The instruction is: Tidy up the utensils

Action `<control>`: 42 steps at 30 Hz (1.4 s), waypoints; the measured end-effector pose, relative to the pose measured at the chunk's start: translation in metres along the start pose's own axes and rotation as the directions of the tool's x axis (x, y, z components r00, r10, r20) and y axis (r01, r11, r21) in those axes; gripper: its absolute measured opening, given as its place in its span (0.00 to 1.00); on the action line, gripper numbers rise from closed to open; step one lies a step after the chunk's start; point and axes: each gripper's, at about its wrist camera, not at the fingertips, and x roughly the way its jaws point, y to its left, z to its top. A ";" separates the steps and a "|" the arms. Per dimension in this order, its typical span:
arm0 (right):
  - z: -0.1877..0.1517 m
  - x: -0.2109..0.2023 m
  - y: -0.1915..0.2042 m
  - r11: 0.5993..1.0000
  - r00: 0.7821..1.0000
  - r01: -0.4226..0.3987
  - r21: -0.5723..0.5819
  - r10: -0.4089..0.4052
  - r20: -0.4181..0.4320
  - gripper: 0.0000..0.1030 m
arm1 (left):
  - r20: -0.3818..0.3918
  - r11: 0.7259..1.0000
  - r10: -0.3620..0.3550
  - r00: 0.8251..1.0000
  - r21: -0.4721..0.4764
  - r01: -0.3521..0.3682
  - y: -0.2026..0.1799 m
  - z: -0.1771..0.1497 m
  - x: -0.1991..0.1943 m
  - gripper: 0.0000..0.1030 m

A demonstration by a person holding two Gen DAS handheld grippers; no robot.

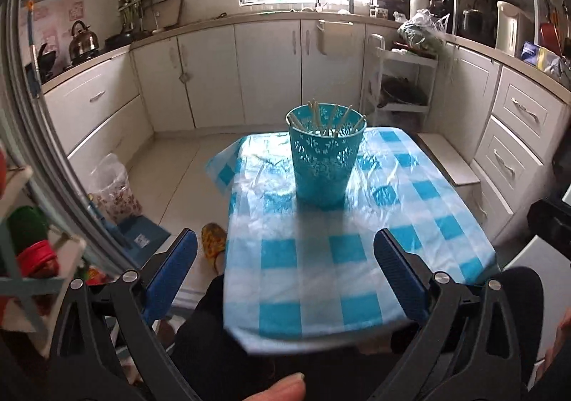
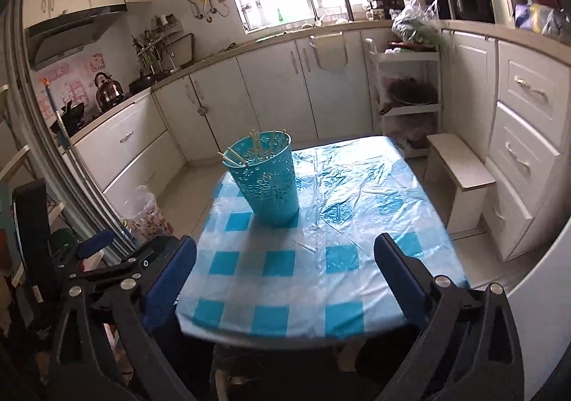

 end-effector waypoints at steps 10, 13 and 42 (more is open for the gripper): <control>-0.025 -0.070 0.016 0.998 0.998 -0.029 0.060 0.026 0.057 0.93 | 0.058 0.993 0.091 0.994 -0.080 -0.087 0.011 -0.026 -0.100 0.93; -0.039 -0.078 0.022 0.997 0.998 -0.035 0.070 0.032 0.053 0.93 | 0.076 0.993 0.096 0.992 -0.075 -0.091 0.008 -0.036 -0.122 0.93; -0.053 -0.104 0.046 0.999 0.995 -0.036 -0.016 0.037 0.094 0.93 | 0.075 0.993 0.081 0.994 -0.092 -0.074 0.010 -0.052 -0.149 0.93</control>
